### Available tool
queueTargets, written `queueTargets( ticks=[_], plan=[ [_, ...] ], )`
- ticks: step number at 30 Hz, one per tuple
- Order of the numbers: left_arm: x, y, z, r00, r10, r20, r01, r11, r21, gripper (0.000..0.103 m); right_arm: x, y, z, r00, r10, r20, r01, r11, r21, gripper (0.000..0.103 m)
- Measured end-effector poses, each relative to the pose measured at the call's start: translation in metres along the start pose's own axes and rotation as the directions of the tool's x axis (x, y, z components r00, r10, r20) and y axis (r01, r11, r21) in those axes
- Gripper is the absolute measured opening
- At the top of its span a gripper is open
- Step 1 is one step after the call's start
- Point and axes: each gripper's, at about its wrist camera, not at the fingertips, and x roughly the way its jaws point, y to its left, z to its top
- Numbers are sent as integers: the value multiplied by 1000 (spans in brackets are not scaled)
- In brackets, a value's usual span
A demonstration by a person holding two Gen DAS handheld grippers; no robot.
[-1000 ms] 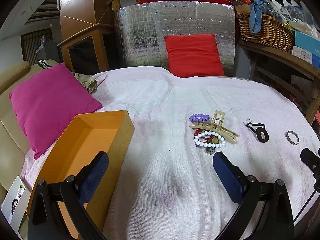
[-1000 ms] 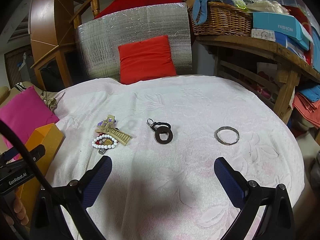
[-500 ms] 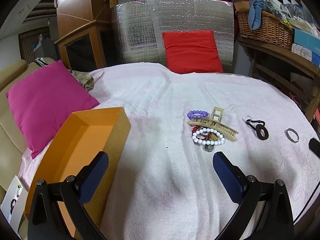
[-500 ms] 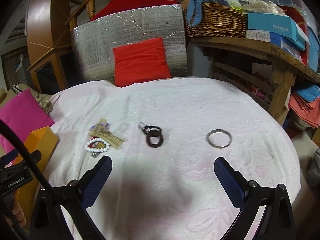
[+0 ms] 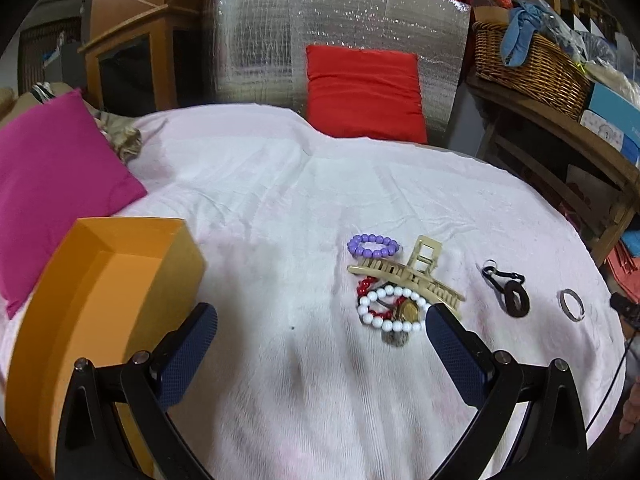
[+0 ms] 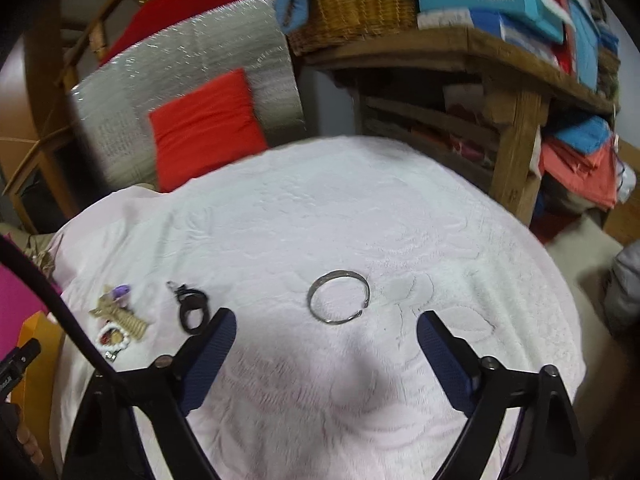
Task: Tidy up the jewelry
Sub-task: 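Grasp the silver bangle with the right gripper while the left gripper grasps the beige claw clip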
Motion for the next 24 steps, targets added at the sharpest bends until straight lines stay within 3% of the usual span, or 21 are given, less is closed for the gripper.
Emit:
queueTargets(
  ticks=[8, 18, 23, 24],
  plan=[
    [41, 0, 12, 996, -39, -74, 34, 997, -76, 103, 59, 4, 12, 992, -71, -100, 69, 997, -28, 89],
    [64, -52, 22, 992, -68, -102, 66, 998, -25, 103, 97, -1, 9, 975, -123, -187, 122, 992, -17, 89],
    [76, -71, 26, 991, -89, -104, 88, 996, -15, 103, 109, -2, 3, 967, -181, -178, 174, 983, -55, 81],
    [79, -75, 27, 990, -97, -102, 97, 995, -4, 97, 108, -1, 3, 967, -189, -168, 180, 981, -68, 77]
  ],
)
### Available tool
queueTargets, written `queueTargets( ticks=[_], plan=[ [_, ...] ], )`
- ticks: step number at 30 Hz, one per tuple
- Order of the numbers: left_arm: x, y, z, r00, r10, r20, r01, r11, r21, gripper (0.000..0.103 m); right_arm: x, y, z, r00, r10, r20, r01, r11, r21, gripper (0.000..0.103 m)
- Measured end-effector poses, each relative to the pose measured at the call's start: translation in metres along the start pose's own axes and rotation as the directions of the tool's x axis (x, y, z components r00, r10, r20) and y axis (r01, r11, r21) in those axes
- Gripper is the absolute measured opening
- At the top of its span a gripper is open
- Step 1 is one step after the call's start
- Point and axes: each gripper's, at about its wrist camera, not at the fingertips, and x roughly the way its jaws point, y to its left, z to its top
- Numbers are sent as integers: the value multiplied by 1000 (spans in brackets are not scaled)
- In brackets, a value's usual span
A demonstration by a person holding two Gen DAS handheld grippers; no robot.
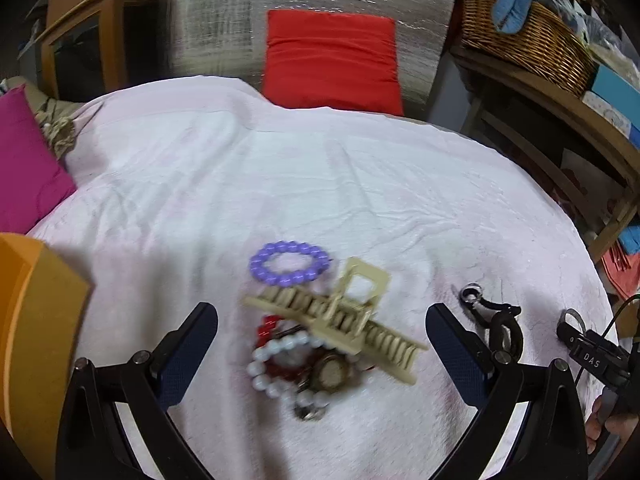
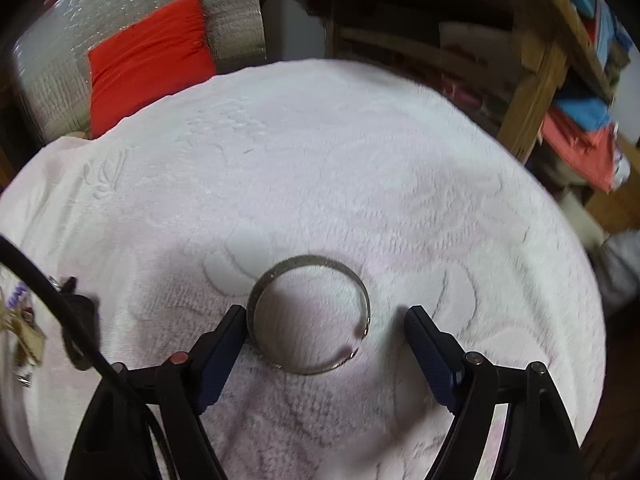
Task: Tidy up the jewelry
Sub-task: 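Grasp the silver bangle with the right gripper while the left gripper grasps the beige claw clip, then carry bangle and clip into the orange box and open both grippers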
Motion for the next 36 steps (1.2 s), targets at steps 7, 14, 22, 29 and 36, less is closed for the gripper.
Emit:
queueTargets(
  ticks=[7, 14, 22, 29, 36],
  plan=[
    [20, 1, 5, 997, -35, -69, 35, 999, -6, 37, -6, 2, -2, 999, -31, 35, 31, 999, -24, 64],
    [-6, 4, 7, 998, -67, -6, 67, 998, -11, 27, -7, 3, -1, 999, -15, 31, 15, 1000, 4, 64],
    [-58, 29, 4, 995, -61, 82, 61, 998, -6, 27, -38, 7, 5, 991, 97, 92, -103, 992, 71, 64],
    [-108, 75, 1, 985, 41, 169, -30, 998, -63, 27, -68, 51, 2, 966, 221, 136, -226, 974, 23, 64],
    [-157, 125, -14, 954, 198, 224, -162, 972, -169, 27, -97, 121, -13, 905, 389, 170, -374, 920, -114, 64]
  ],
)
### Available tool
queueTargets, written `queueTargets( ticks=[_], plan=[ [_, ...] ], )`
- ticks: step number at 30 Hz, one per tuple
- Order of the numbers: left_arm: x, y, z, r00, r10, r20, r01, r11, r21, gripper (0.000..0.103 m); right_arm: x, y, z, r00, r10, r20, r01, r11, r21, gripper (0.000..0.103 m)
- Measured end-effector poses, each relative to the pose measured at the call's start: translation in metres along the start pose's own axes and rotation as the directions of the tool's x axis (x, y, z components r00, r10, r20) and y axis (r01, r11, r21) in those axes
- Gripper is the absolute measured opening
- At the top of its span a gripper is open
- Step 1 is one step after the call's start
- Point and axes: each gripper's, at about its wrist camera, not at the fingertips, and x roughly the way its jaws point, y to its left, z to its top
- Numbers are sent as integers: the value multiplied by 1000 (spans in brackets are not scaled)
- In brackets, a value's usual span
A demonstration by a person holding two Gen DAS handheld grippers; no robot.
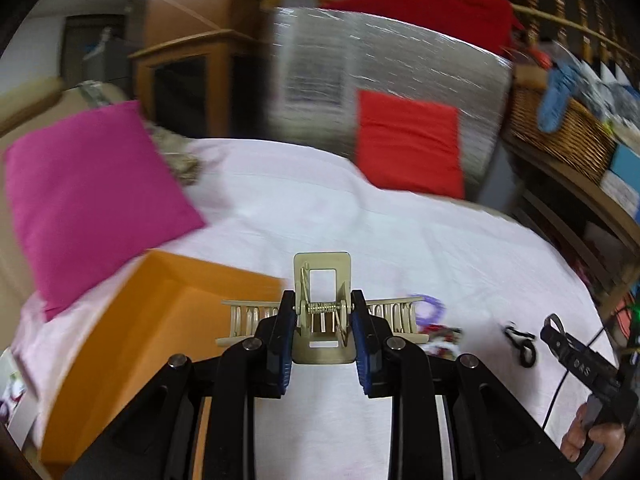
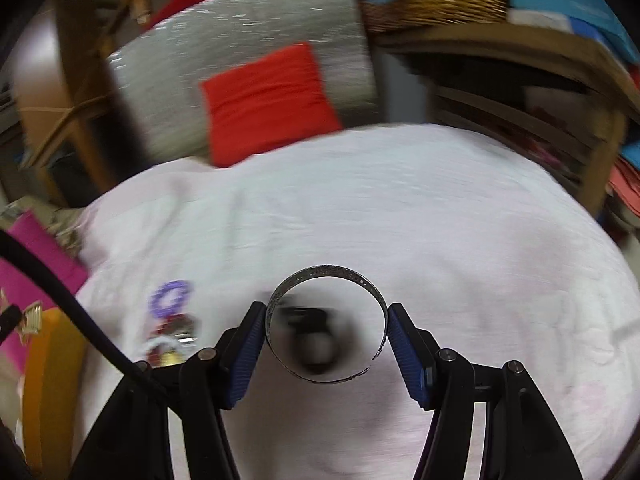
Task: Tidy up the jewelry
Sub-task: 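Carry bangle and clip into the orange box and open both grippers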
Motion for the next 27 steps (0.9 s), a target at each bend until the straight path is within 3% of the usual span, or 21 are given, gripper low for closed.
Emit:
queueTargets(
  ticks=[4, 6, 9, 16, 23, 27],
  plan=[
    [-12, 52, -11, 992, 123, -18, -124, 988, -93, 27, -6, 46, -10, 993, 118, 18, -117, 991, -58, 64],
    [-14, 67, -20, 984, 174, -40, -177, 977, -118, 27, -12, 74, -15, 979, 201, 25, -198, 976, -95, 64],
    [-16, 99, -38, 961, 258, -102, -273, 942, -196, 27, -17, 112, -21, 957, 291, 23, -284, 948, -146, 64],
    [8, 146, -54, 928, 310, -208, -362, 884, -297, 27, -12, 230, -36, 901, 427, -71, -428, 851, -304, 64],
    [32, 176, -56, 899, 330, -286, -419, 838, -349, 27, 26, 318, -49, 870, 448, -205, -492, 792, -362, 64],
    [35, 186, -63, 894, 306, -329, -424, 814, -396, 27, 49, 352, -61, 857, 438, -273, -514, 775, -368, 64]
  ],
)
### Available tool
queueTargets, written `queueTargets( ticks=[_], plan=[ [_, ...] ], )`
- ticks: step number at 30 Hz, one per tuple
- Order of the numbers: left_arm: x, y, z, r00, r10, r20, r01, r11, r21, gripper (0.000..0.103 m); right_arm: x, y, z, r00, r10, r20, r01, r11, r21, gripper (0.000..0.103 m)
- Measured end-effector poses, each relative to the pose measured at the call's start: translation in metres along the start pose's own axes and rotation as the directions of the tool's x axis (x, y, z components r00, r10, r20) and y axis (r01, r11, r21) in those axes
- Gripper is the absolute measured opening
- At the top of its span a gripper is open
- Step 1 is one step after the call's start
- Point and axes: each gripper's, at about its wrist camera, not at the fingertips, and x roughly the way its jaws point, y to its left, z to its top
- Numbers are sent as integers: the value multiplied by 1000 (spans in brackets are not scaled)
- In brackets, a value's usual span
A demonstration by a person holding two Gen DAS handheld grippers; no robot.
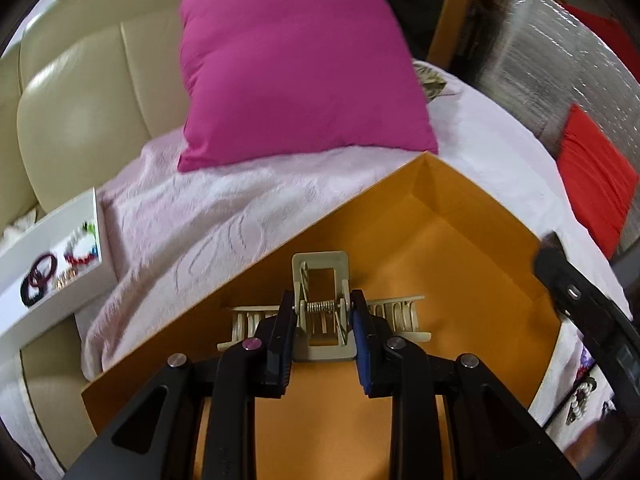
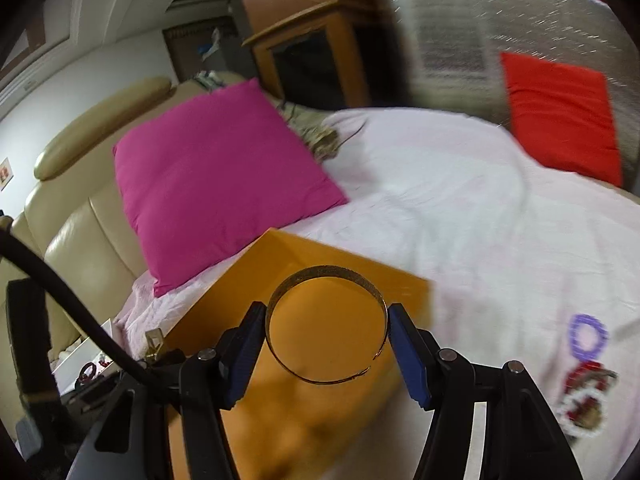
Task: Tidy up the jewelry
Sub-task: 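Carry bangle and clip into the orange box and open both grippers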
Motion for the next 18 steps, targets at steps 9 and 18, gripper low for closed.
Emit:
queueTargets(
  ticks=[9, 18],
  plan=[
    [5, 2, -4, 1000, 11, -25, -11, 1000, 6, 34, 48, 7, 12, 997, 25, -74, -21, 998, 61, 73],
    [-11, -14, -6, 998, 18, 65, -21, 999, 43, 36, -17, -37, 14, 998, -10, 60, 3, 992, 128, 73]
  ],
)
